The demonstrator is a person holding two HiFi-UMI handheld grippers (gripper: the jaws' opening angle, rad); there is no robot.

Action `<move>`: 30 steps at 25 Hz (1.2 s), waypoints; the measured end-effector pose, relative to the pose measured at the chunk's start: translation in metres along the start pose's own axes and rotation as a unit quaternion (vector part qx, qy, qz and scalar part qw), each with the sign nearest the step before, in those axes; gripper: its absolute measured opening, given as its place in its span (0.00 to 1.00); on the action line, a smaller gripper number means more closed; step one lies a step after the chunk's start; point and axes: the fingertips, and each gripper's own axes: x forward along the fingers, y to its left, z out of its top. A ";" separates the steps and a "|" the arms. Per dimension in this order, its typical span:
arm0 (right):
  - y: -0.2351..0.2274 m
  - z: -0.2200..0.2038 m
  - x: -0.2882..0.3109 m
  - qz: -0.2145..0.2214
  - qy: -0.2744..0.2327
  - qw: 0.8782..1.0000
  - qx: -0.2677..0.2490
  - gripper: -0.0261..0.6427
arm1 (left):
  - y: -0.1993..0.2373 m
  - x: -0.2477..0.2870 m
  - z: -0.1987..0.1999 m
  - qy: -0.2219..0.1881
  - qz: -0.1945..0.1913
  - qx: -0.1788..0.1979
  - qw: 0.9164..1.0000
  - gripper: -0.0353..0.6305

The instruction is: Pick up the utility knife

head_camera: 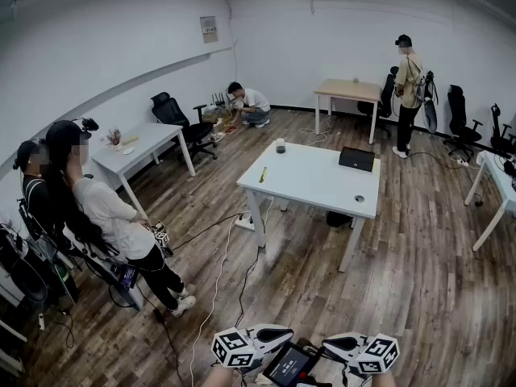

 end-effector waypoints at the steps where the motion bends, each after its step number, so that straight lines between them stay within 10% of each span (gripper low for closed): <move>1: 0.000 -0.003 -0.006 0.001 0.000 1.000 -0.001 0.08 | -0.004 0.004 -0.002 0.000 0.002 0.001 1.000 0.08; 30: -0.004 -0.030 -0.069 -0.020 -0.010 1.000 -0.012 0.08 | -0.050 0.037 -0.016 -0.003 0.024 0.008 1.000 0.08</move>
